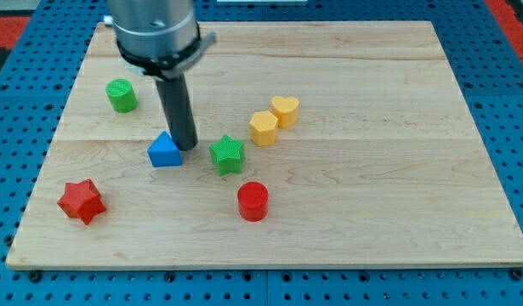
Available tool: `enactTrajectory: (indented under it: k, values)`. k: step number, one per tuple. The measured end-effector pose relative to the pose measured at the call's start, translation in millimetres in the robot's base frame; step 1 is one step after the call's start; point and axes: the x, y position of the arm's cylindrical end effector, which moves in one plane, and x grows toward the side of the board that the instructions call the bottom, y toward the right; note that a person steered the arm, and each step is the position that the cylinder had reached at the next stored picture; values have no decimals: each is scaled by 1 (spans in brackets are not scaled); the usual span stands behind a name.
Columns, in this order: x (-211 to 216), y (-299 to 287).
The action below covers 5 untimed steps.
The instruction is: Place the blue triangle to the top center
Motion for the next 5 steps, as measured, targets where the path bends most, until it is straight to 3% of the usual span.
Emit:
enactTrajectory:
  k: [1, 2, 3, 4, 5]
  values:
    - [76, 43]
    - [82, 20]
    - [38, -13]
    - [61, -26]
    - [55, -50]
